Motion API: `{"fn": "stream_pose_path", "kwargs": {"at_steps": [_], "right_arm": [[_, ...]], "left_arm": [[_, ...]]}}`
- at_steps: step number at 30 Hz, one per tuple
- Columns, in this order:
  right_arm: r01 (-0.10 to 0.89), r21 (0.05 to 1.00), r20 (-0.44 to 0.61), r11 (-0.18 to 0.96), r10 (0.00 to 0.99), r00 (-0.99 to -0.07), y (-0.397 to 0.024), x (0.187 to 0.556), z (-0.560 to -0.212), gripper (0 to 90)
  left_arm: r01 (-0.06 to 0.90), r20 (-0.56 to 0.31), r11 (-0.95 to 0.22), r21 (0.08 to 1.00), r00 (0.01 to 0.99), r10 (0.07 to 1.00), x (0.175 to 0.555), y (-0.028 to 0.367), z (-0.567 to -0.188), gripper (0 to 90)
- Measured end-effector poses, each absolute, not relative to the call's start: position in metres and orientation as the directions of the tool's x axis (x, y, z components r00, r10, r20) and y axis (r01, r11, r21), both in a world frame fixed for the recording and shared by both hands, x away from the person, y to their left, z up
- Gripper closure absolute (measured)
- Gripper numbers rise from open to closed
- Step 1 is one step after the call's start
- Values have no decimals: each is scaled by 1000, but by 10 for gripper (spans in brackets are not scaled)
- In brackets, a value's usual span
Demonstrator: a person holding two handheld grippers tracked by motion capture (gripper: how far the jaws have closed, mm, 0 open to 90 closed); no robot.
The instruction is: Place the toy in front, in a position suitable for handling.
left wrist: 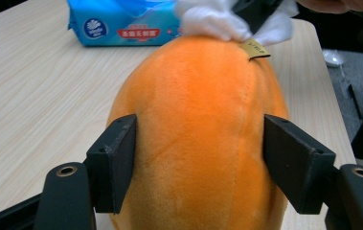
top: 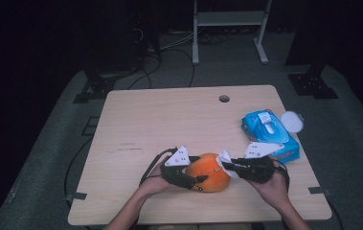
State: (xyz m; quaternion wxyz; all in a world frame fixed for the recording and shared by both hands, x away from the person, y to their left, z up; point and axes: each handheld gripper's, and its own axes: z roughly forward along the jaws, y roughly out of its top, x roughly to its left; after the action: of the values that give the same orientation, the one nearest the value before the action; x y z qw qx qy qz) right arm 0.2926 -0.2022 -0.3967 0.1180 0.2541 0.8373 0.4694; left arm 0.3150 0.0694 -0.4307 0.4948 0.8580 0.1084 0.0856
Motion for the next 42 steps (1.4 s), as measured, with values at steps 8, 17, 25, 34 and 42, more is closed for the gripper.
{"fn": "stream_pose_path", "kwargs": {"at_steps": [8,17,25,34,42], "right_arm": [[312,855,51,414,531,-846,-196,298,-397,811],[360,843,91,399,555,-827,-217,292,-402,809],[300,857,70,419,483,-873,-183,303,-389,809],[299,853,73,428,470,-880,-178,300,-394,808],[379,850,133,366,546,-827,-218,297,-407,809]], "left_arm": [[124,17,-479,869,960,280,318,76,-431,304],[87,54,-489,868,962,266,311,67,-426,313],[11,116,-523,852,971,208,301,58,-425,307],[115,10,-496,861,970,242,310,66,-423,199],[155,-32,-475,866,966,257,315,73,-429,271]]}}
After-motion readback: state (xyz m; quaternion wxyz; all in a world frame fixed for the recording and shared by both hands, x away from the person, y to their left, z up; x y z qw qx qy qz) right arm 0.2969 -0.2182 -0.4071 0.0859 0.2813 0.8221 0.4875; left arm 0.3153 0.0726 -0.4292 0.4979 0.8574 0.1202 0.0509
